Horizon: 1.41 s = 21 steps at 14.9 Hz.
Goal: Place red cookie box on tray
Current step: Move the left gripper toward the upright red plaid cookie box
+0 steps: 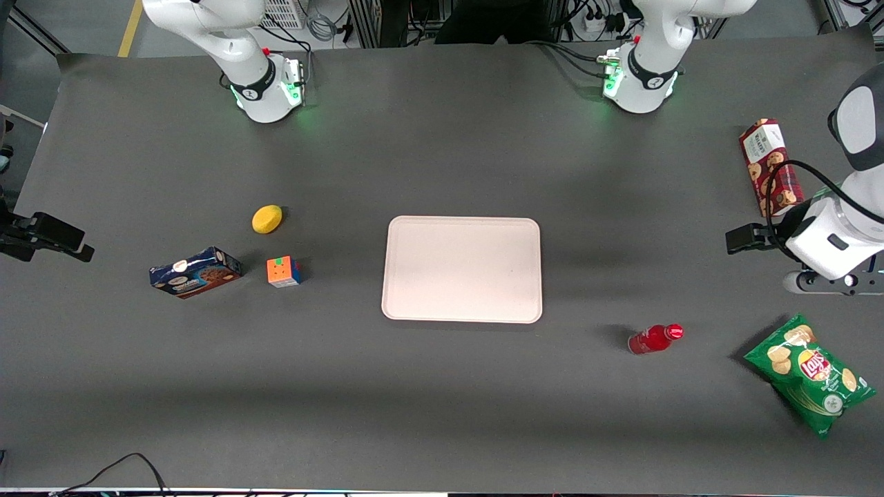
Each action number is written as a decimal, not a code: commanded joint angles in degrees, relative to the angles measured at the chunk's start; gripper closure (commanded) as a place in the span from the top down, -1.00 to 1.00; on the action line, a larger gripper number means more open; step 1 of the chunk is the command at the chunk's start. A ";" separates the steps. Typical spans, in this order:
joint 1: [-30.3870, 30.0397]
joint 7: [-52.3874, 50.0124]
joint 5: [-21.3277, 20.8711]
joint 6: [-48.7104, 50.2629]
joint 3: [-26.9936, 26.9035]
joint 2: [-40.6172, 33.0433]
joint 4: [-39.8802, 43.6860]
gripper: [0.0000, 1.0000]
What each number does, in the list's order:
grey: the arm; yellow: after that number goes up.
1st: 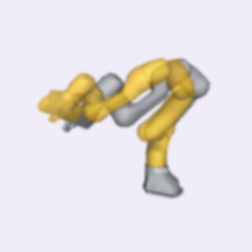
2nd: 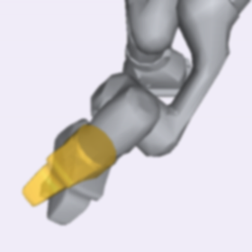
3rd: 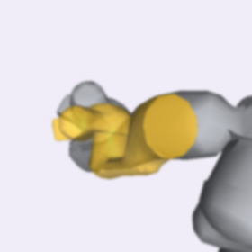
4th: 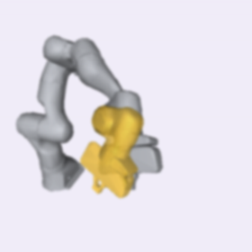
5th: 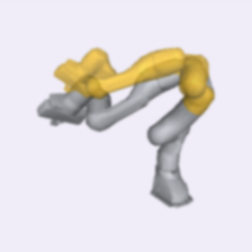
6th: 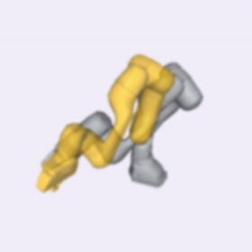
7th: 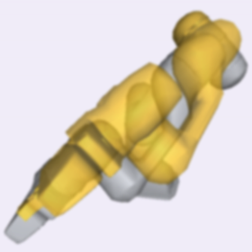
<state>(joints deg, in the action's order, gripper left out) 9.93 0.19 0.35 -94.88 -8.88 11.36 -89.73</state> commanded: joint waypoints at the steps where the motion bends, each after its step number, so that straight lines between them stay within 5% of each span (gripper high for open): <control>1: -0.09 0.51 -0.70 1.54 -0.09 0.76 1.84 1.00; 10: -1.75 0.95 -0.96 7.25 -0.61 -0.64 -1.31 1.00; 21: -19.68 19.40 -4.57 -17.34 -0.62 -16.10 -36.27 1.00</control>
<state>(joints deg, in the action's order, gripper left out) -6.21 15.23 -3.20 -104.78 -10.31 3.53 -113.01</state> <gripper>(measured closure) 0.000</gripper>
